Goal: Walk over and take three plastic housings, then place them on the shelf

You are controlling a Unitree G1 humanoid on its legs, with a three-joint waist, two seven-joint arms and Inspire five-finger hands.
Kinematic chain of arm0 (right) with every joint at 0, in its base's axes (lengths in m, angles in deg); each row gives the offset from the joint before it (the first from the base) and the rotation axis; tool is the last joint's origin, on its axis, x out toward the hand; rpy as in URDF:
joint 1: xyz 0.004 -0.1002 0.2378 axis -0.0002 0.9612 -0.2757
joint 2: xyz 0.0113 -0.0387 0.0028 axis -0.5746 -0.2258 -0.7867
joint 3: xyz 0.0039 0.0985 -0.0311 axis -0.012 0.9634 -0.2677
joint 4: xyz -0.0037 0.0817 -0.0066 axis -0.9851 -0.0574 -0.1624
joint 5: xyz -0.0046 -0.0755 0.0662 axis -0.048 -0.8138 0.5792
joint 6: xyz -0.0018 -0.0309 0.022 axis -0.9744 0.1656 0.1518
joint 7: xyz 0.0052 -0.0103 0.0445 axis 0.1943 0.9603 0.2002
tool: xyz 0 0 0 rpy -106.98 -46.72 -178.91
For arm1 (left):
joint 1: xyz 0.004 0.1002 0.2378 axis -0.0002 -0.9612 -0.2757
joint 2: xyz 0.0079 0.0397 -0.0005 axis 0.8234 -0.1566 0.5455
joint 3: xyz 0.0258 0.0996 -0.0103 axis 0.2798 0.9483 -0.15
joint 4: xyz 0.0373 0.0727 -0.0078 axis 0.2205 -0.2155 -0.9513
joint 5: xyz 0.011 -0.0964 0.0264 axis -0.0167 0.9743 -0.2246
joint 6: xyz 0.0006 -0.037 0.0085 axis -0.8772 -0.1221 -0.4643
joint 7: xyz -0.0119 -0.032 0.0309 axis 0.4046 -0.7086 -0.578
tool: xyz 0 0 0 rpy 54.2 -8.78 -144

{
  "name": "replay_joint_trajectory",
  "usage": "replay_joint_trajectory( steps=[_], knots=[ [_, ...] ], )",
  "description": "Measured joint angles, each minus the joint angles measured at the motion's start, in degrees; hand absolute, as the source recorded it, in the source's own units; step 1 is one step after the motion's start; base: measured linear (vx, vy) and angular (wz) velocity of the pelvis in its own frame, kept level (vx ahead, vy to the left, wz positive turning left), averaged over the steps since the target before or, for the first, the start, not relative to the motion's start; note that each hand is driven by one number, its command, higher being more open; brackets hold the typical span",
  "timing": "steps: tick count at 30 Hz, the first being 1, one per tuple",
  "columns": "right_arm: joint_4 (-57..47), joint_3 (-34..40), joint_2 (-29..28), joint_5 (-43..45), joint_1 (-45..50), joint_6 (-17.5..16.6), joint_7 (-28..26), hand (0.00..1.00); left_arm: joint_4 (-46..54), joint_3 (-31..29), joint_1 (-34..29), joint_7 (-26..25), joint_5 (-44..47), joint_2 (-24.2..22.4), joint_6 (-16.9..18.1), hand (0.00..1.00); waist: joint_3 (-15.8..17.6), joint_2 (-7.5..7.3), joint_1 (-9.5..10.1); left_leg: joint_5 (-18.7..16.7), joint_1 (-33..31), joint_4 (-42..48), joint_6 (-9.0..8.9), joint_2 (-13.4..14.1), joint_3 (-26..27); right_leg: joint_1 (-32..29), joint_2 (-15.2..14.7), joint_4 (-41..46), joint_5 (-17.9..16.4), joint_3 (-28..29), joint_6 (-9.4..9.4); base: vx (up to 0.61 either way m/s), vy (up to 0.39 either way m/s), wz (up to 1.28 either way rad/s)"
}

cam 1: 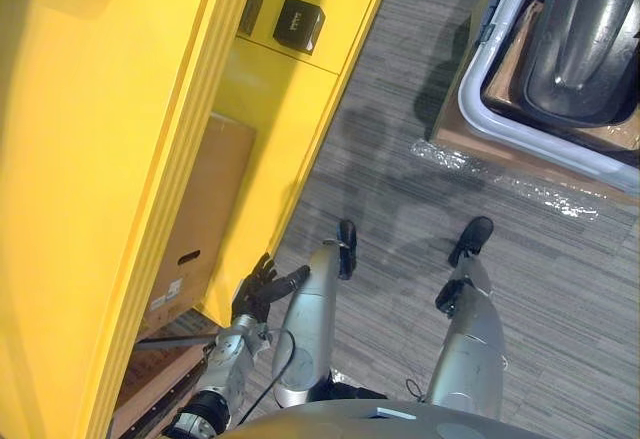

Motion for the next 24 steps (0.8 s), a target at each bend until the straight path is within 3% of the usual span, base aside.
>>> replay_joint_trajectory(
  steps=[6, 9, 11, 13, 17, 19, 21, 24],
  knots=[
    [0.0, -3.3, -0.4, -4.6, 1.3, -1.3, 0.1, 0.0, -0.6, -0.3, 1.0, 0.6, 0.1, -0.1, -2.5, 1.0, 0.3, -0.38, -0.72, 1.1, 5.7, -3.1, -0.8, 0.1, 0.3, 3.3, 0.0, 1.7, -1.6, -0.7, -1.54, -0.02, -0.023, 0.01],
    [-1.2, -3.2, -2.6, -4.7, 2.1, -1.9, -0.3, 0.0, 1.2, -3.1, 0.9, -0.2, -0.3, -0.1, -3.2, 1.0, 1.2, -1.66, -2.17, 1.4, 8.5, -4.0, -1.28, 0.5, 0.2, 5.8, 0.4, 1.8, -2.1, -1.1, -1.79, -0.04, -0.016, 0.03],
    [-4.2, -3.0, -3.9, -5.9, 4.7, -2.1, -0.5, 0.0, 4.4, -5.9, 0.8, -1.4, -0.3, 0.1, -3.2, 1.0, 2.4, -3.36, -3.28, 1.5, 10.7, -4.8, -1.66, 1.0, 0.2, 7.9, 0.9, 1.6, -2.3, -1.3, -2.04, -0.06, -0.008, -0.02],
    [-9.2, -1.2, -4.8, -6.7, 8.6, -2.4, -1.5, 0.0, 11.0, -8.1, 0.5, -1.7, -0.6, 1.8, -5.0, 1.0, 4.0, -5.66, -4.95, 1.8, 13.7, -6.3, -2.1, 1.1, 0.1, 11.1, 1.3, -0.1, -2.4, -1.9, -2.15, -0.06, -0.004, 0.06],
    [-17.7, 6.2, -5.1, -6.8, 16.3, -4.0, -1.4, 0.0, 27.3, -10.2, -2.5, -2.2, -2.9, 4.0, -8.3, 1.0, 4.9, -7.28, -6.81, 2.6, 19.1, -9.3, -2.5, 1.0, 0.4, 16.9, 2.1, -4.0, -1.3, -2.4, -1.4, 0.01, 0.006, 0.03],
    [-20.4, 9.0, -6.6, -6.8, 18.7, -4.5, -1.2, 0.0, 35.3, -10.3, -3.8, -2.4, -3.2, 6.1, -9.9, 1.0, 4.6, -7.75, -8.03, 2.8, 22.3, -11.3, -2.72, 1.0, 0.9, 19.8, 2.4, -5.5, -1.1, -2.2, -1.26, 0.07, 0.013, -0.06],
    [-21.8, 11.0, -10.0, -6.8, 20.0, -4.5, -0.2, 0.0, 43.1, -10.6, -3.1, -2.3, -4.7, 9.8, -11.4, 1.0, 3.6, -9.36, -9.11, 3.3, 25.1, -14.0, -3.16, 1.1, 1.9, 21.4, 2.8, -6.6, -1.1, -1.6, -1.17, 0.08, -0.001, -0.13],
    [-22.4, 12.1, -13.9, -8.2, 21.7, -4.4, 0.0, 0.0, 46.8, -10.6, 0.5, -0.3, -4.7, 11.7, -13.2, 1.0, 1.5, -10.85, -9.86, 3.8, 27.6, -16.1, -3.34, 1.2, 3.5, 21.9, 3.0, -7.0, -1.1, -0.5, -1.19, 0.09, 0.014, -0.2]
  ],
)
